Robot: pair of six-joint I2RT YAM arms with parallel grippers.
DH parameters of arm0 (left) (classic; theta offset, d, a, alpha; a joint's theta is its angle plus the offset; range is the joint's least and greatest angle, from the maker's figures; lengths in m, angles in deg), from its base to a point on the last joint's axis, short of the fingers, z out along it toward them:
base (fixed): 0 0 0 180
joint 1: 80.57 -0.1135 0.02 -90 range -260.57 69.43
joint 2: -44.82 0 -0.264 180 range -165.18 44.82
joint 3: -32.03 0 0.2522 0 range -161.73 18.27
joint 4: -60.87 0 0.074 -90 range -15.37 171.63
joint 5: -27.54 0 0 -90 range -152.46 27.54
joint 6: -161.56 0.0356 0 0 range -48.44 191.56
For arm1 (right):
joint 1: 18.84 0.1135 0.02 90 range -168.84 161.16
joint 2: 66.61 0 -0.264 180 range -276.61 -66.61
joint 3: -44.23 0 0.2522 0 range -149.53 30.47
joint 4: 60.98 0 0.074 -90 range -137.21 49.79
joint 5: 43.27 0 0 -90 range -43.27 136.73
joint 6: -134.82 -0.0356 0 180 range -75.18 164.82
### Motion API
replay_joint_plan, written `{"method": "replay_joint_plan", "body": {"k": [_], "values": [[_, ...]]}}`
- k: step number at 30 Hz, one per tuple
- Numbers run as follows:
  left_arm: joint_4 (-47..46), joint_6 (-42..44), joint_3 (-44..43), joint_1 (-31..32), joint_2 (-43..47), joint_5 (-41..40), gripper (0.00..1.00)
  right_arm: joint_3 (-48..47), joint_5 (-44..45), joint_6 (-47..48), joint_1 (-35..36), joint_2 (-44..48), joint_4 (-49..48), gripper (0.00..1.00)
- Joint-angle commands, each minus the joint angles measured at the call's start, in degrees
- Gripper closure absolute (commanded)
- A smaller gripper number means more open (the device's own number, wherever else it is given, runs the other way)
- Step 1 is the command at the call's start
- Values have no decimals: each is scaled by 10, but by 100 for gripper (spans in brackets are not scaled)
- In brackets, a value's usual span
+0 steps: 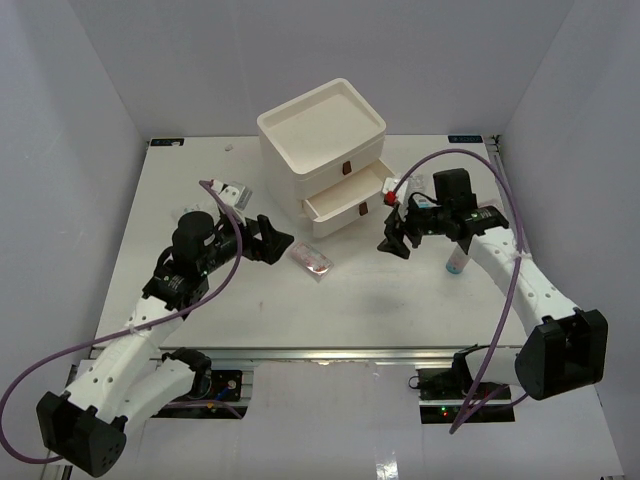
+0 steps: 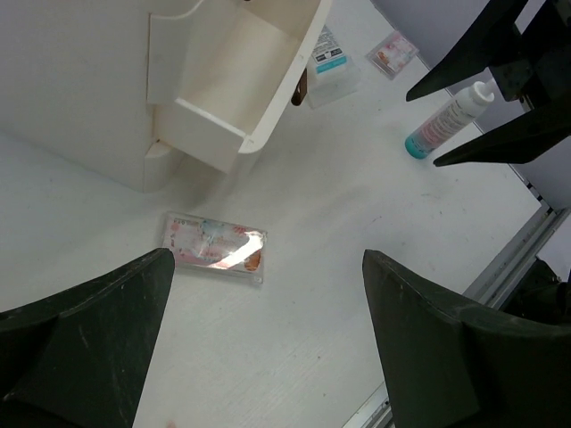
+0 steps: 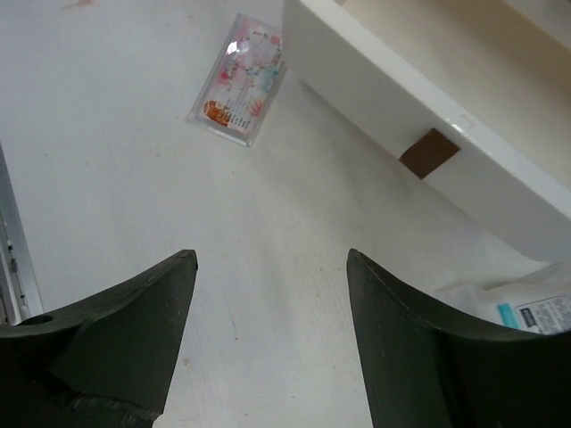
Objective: Organize the makeup
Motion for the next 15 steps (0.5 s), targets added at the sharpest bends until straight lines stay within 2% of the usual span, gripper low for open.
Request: {"method": "replay_joint_plan", "body": {"k": [1, 4, 6, 10, 14, 15], "values": [[44, -42, 24, -4, 42, -44, 2, 34, 135, -65, 89, -16, -61, 23], [67, -55, 30, -4, 59, -58, 2, 42, 191, -101, 145, -25, -94, 21], [68, -59, 41, -4, 69, -65, 2, 37, 206, -132, 150, -31, -123, 20], [55, -56, 47, -4, 68, -51, 2, 10, 221, -135, 148, -47, -143, 19], [45, 4, -4, -4, 26, 10, 11, -26, 141, -130, 120, -60, -138, 19], [46, 21, -25, -4, 19, 13, 14, -35, 106, -96, 115, -60, -123, 19]]}}
